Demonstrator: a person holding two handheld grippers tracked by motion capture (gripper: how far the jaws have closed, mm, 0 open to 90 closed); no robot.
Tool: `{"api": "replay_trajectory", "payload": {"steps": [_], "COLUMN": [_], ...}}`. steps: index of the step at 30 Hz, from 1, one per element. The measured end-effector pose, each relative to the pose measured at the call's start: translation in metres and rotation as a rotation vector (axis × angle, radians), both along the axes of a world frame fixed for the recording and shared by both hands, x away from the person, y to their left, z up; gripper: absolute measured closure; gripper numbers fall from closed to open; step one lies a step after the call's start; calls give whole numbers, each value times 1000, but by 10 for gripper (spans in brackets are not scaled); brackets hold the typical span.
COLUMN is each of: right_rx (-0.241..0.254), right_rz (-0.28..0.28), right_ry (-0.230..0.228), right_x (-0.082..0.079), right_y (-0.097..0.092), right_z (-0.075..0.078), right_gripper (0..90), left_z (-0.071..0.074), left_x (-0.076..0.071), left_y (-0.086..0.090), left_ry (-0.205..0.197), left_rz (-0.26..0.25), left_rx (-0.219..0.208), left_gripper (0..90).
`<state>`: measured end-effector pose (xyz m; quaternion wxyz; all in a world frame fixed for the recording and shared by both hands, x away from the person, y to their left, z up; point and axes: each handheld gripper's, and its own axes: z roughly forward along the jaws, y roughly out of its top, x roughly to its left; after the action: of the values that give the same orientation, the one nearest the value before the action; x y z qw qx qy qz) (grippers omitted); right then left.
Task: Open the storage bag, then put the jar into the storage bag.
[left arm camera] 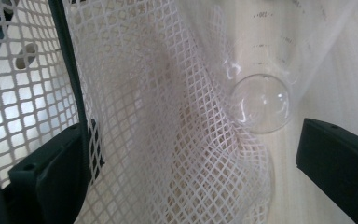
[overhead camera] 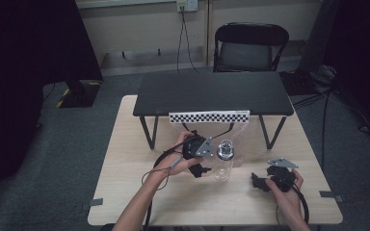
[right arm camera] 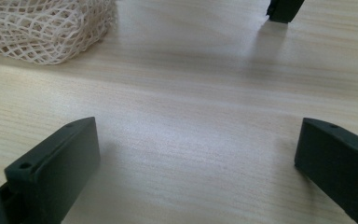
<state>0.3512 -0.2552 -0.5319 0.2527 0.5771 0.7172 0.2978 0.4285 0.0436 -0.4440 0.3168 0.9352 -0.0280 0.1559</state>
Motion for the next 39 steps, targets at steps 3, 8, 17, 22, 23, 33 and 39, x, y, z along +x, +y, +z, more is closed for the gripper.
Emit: {"api": "replay_trajectory", "payload": {"steps": [3, 8, 17, 22, 23, 33, 39], "right_rx": [0, 0, 0, 0, 0, 0, -3], "right_rz": [0, 0, 0, 0, 0, -1, 9], "right_ry": [0, 0, 0, 0, 0, 1, 9], "right_x": [0, 0, 0, 0, 0, 0, 2], "right_y": [0, 0, 0, 0, 0, 0, 0], "right_z": [0, 0, 0, 0, 0, 0, 1], "right_gripper": [0, 0, 0, 0, 0, 0, 0], "left_z": [4, 15, 36, 49, 51, 53, 48], "left_x": [-1, -8, -23, -30, -31, -33, -29], "left_y": [2, 5, 10, 11, 12, 13, 13], "left_ry": [65, 139, 234, 263, 269, 272, 279], "left_rz": [-10, -51, -79, -103, -106, -106, -100], "left_rx": [-10, 9, -4, -24, -28, -34, -34], "left_gripper": [3, 3, 2, 2, 2, 2, 3]}}
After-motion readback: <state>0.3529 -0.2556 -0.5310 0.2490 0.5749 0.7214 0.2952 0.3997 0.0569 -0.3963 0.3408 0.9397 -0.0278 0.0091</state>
